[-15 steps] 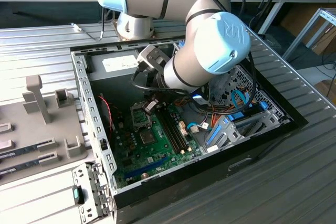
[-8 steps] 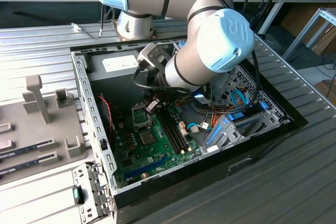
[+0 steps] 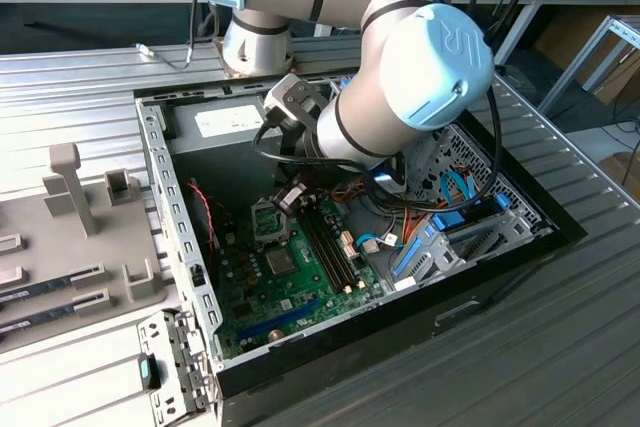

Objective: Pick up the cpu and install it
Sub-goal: 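Close the cpu cover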

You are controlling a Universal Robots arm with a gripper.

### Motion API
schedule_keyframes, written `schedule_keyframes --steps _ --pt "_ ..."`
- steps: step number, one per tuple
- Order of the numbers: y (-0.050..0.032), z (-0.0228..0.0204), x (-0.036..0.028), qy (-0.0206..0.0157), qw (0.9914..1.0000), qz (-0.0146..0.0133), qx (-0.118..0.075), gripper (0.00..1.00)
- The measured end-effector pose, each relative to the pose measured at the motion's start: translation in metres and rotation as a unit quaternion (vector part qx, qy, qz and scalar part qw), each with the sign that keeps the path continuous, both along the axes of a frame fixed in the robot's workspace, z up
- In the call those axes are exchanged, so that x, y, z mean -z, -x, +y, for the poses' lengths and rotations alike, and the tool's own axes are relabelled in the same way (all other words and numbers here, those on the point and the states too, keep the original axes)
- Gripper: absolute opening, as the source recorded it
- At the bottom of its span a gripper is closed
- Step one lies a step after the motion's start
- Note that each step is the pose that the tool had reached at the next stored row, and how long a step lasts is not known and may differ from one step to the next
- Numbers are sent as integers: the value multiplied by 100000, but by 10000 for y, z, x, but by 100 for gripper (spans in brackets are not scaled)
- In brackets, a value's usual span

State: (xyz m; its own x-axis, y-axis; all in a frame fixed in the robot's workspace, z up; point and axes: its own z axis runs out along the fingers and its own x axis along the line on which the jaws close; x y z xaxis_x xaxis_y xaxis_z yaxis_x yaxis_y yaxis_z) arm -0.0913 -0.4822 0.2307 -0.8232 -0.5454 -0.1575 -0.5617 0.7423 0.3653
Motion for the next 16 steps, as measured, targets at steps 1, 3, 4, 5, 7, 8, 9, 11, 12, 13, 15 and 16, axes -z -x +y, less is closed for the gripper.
schedule_keyframes --steps 1,3,4,5,7,8,9,11,12,13,15,16 --pt "0 -1 -3 -5 100000 -3 0 11" --pt "0 -4 -9 14 100000 5 2 11" --pt "0 -5 -14 20 100000 9 -1 11" --pt "0 -7 -24 13 100000 6 -1 11" --pt "0 -8 -31 0 100000 -1 2 11" --pt "0 -14 -34 10 100000 5 -2 11" --pt "-1 -22 -34 12 100000 5 -12 11" --pt "0 -47 -35 66 100000 2 4 11" --pt "0 -52 -35 94 100000 2 -2 11" --pt "0 -61 -36 140 100000 3 0 11" --pt "0 -97 -39 280 100000 6 -3 11" --pt "0 -109 -40 311 100000 6 -3 11"
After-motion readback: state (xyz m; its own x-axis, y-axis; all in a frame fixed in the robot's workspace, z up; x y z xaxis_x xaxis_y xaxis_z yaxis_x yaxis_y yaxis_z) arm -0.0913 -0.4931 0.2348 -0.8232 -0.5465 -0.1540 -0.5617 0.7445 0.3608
